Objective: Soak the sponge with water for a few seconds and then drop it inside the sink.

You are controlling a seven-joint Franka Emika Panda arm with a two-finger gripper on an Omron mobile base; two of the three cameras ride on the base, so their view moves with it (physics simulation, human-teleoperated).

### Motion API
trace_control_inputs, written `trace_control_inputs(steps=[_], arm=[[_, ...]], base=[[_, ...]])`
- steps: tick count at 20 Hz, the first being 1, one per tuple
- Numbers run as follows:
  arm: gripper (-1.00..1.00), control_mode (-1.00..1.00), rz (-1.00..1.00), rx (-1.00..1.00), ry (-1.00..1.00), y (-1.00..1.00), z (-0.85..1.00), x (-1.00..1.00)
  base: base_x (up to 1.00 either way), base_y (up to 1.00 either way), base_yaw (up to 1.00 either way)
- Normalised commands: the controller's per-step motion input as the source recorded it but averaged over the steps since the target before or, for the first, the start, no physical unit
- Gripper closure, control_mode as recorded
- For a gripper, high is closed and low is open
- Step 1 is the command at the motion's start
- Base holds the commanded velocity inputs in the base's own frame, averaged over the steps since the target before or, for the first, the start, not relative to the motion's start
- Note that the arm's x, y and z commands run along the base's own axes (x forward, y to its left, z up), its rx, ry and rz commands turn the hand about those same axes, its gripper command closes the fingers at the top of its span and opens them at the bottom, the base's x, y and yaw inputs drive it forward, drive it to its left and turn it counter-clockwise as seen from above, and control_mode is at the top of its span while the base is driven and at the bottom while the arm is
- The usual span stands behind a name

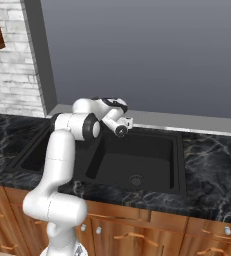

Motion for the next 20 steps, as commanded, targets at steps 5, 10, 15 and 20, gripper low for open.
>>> trace_control_inputs(steps=[5, 10, 15, 20], arm=[[-1.0, -1.0, -0.07, 0.08, 0.05, -0.36, -0.28, 0.01], [-1.0, -1.0, -0.08, 0.09, 0.01, -0.46, -0.25, 0.05], [-1.0, -1.0, -0.09, 0.03, 0.0, -0.43, -0.29, 0.12], [-1.0, -1.0, -0.08, 0.04, 0.0, -0.43, -0.28, 0.08]], base=[[0.0, 0.0, 0.0], [0.0, 0.0, 0.0], [0.0, 0.0, 0.0], [0.0, 0.0, 0.0]])
